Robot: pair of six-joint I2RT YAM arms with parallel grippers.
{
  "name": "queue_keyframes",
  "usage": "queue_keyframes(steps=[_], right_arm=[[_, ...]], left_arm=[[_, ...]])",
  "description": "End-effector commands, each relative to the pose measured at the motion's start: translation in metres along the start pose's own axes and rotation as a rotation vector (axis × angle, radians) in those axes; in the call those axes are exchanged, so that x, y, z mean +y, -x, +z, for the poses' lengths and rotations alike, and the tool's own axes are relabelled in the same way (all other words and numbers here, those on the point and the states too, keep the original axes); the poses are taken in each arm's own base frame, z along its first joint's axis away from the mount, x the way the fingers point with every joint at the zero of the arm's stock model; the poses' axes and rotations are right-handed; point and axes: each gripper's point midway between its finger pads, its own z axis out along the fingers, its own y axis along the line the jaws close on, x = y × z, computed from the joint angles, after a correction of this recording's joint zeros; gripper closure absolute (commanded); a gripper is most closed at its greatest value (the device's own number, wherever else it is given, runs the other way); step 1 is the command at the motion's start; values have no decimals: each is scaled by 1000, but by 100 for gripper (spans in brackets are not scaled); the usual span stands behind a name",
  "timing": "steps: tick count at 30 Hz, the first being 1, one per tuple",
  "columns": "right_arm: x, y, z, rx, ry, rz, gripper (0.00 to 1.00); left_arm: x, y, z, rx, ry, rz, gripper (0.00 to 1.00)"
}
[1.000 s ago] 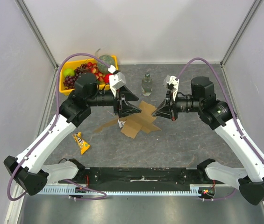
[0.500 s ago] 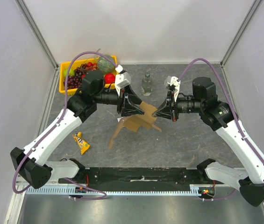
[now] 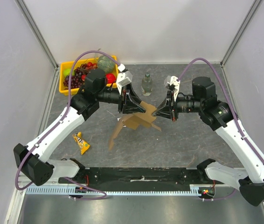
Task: Fold the paper box
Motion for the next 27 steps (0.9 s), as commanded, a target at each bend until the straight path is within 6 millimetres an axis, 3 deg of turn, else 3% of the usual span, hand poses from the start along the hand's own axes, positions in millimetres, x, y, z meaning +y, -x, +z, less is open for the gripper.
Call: queue_keyframes(steps=[1, 5, 11, 15, 20, 23, 27], right_arm=[[3, 22, 0, -55, 9, -60, 100], [2, 23, 0, -60, 9, -61, 97], [3, 24, -3, -75, -7, -77, 78], [3, 25, -7, -97, -31, -110, 62], [-11, 28, -17, -182, -170, -181, 51], [-17, 25, -21, -250, -227, -213, 39], [-16, 19, -19, -274, -215, -254, 33]], left_arm=[[-7, 10, 1, -10, -43, -7, 63], [-6, 10, 2, -7, -46, -14, 77], [-4, 11, 3, -9, -37, -20, 98], [-1, 12, 2, -13, -10, -27, 98], [6, 32, -11, -67, 69, -41, 98], [12, 52, -30, -134, 122, -56, 98], [20, 79, -56, -227, 185, -76, 98]])
